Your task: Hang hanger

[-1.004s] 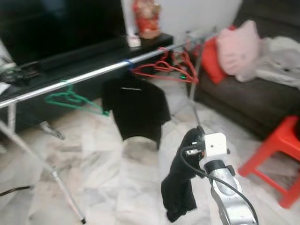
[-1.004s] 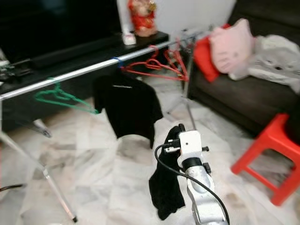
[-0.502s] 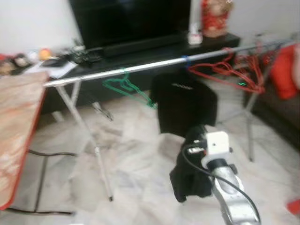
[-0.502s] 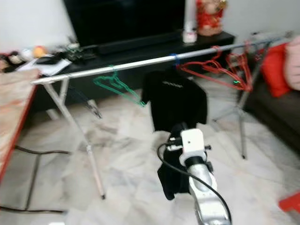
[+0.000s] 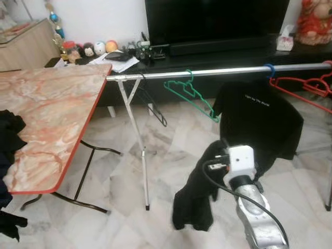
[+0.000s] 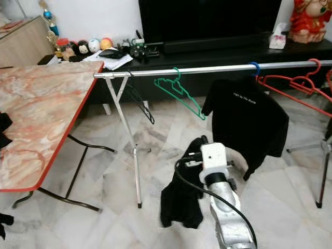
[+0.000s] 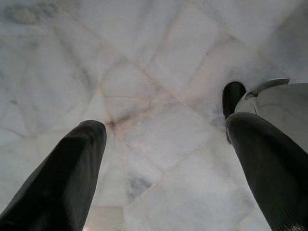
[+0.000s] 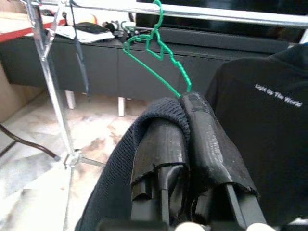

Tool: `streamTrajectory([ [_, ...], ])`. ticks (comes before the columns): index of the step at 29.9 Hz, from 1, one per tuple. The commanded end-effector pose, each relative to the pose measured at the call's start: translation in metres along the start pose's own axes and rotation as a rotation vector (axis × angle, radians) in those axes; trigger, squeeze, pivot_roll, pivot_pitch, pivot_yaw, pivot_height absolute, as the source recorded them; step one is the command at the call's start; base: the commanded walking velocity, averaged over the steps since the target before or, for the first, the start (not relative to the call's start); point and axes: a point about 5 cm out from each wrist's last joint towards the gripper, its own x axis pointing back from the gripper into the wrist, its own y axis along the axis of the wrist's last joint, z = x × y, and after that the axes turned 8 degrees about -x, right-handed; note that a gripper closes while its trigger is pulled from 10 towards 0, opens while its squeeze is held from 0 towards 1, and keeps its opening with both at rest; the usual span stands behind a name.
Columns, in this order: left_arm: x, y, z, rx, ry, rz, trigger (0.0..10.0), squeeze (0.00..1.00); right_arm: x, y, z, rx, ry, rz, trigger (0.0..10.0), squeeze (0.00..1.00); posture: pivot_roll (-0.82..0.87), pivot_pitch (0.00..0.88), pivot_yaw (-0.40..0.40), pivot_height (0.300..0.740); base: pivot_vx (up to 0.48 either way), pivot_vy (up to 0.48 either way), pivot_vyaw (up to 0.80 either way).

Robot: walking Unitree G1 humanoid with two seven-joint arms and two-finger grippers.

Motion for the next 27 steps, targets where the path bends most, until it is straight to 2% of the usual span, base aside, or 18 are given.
streamTrajectory([
  [1, -0.0006, -0.0001, 0.0063, -0.013, 0.006, 0.009, 10.0, 0.0, -0.0031, 0.0067, 0.0067, -0.018, 0.018, -0.031, 10.0, 0.0, -0.19, 0.0, 0.064, 0.74, 0.0, 0.0, 0.0],
  [3, -0.0006, -0.0002, 0.0066, -0.026, 0.001, 0.009, 10.0, 0.0, -0.0034, 0.0068, 0.007, -0.017, 0.02, -0.03, 10.0, 0.0, -0.19, 0.0, 0.064, 0.74, 0.0, 0.0, 0.0],
  [27, -0.0016, 0.0044, 0.001, -0.033, -0.006, -0.004, 10.0, 0.0, -0.0048, 0.0061, 0.0072, -0.017, 0.019, -0.028, 10.0, 0.0, -0.19, 0.0, 0.065, 0.74, 0.0, -0.344, 0.0],
])
